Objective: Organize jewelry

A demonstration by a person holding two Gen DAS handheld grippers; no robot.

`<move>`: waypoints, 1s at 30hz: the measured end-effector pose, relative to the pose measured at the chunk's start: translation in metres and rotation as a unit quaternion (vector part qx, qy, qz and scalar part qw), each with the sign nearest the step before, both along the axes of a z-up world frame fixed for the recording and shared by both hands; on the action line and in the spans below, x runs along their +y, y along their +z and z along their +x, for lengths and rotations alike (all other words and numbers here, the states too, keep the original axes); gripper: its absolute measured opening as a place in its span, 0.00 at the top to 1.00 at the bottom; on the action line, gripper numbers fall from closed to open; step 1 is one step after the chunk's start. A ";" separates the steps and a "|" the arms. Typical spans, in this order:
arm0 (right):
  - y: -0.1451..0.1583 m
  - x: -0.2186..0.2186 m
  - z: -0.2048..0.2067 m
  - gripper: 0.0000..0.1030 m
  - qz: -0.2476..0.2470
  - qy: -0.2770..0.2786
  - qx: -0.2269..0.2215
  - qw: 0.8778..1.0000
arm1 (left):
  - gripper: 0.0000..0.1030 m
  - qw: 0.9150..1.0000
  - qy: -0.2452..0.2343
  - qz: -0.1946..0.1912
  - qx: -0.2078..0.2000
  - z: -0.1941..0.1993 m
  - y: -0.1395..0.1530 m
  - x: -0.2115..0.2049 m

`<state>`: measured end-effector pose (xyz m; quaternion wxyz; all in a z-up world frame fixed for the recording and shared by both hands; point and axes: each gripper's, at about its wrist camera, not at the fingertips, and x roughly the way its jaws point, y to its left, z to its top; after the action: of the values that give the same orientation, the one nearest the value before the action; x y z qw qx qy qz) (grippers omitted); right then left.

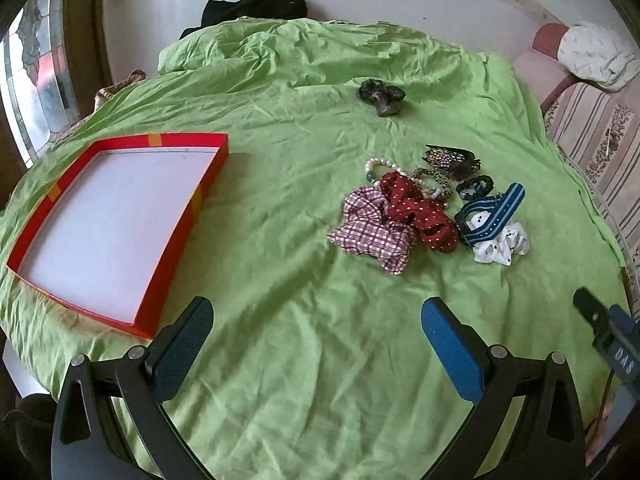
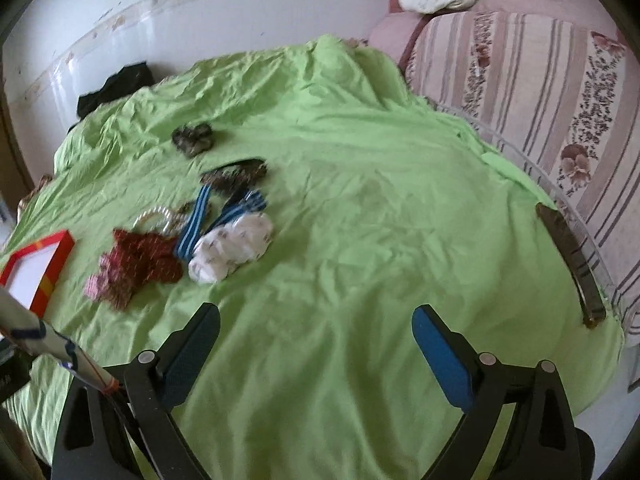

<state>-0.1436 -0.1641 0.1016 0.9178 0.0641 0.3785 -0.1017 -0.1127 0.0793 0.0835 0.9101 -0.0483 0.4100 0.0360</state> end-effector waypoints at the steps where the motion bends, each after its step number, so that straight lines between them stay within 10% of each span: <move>1: -0.002 0.004 -0.001 0.04 -0.002 0.006 0.006 1.000 | 0.00 1.000 0.001 0.002 0.001 0.000 0.000 0.000; 30: -0.021 0.030 -0.011 0.04 -0.011 0.045 0.046 0.998 | 0.00 1.000 0.005 0.013 -0.004 -0.002 -0.003 0.000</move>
<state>-0.1547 -0.1337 0.0802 0.9037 0.0326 0.4216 -0.0674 -0.1151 0.0788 0.0807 0.9119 -0.0383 0.4060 0.0458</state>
